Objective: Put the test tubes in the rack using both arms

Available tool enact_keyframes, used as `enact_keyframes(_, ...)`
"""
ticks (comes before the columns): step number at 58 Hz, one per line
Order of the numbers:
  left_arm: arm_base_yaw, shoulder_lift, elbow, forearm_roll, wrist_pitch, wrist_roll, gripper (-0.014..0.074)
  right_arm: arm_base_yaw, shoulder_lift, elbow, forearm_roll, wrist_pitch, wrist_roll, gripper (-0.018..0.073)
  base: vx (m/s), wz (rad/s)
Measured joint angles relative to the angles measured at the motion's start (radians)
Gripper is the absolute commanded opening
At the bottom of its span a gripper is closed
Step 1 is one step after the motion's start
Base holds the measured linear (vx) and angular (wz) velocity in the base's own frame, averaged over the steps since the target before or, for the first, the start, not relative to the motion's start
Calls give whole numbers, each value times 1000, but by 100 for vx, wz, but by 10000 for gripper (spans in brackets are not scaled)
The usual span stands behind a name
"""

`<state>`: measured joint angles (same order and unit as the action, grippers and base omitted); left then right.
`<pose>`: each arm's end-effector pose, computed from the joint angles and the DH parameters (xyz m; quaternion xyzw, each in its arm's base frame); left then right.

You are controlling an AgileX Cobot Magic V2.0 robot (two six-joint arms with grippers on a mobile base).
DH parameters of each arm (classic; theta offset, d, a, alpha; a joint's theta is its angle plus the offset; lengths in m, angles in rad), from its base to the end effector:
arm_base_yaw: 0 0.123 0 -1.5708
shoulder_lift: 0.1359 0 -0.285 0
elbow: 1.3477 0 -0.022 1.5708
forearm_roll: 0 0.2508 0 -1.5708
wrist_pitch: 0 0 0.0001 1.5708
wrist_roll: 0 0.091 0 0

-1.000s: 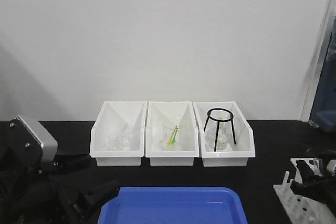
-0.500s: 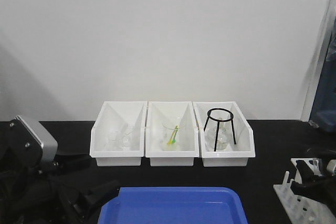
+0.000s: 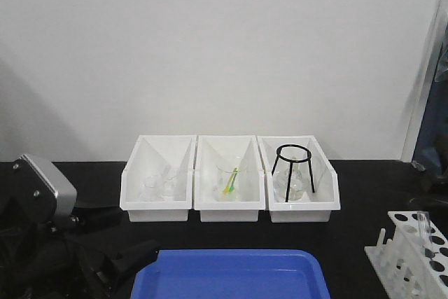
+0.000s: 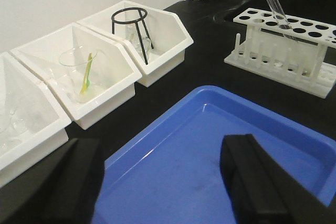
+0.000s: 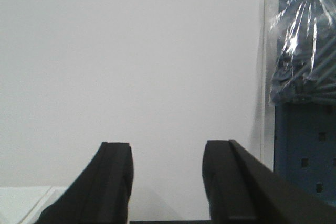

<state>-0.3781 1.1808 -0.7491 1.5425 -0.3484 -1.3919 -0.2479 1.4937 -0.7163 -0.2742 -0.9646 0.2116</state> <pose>0.2234 -0.1221 0.3068 0.3059 0.7487 -0.2056 0.5510 0.3055 -0.0564 0.2872 0.0032 0.6135 -0.0086 0.7897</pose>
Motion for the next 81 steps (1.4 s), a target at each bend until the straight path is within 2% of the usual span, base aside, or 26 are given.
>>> enact_keyframes(7,0,0,0,0,-17,0,283,0,-190,3,-68,255,37,154,0,0)
enact_keyframes(15,0,0,0,0,-52,0,-17,5,-427,3,-189,615,149,-3,0,0)
enact_keyframes(21,0,0,0,0,-103,0,-22,26,-577,3,-251,848,255,-13,0,0)
enact_keyframes(27,0,0,0,1,-159,0,-22,51,-679,7,-287,1000,296,-11,0,0)
enact_keyframes(32,0,0,0,5,-183,0,-22,55,-731,8,-295,1041,303,-11,0,0)
enact_keyframes(46,0,0,0,7,-185,0,-20,58,-802,8,-294,1044,319,-8,0,0)
enact_keyframes(81,0,0,0,-3,-173,1,-20,58,-806,8,-294,1047,319,-8,0,0)
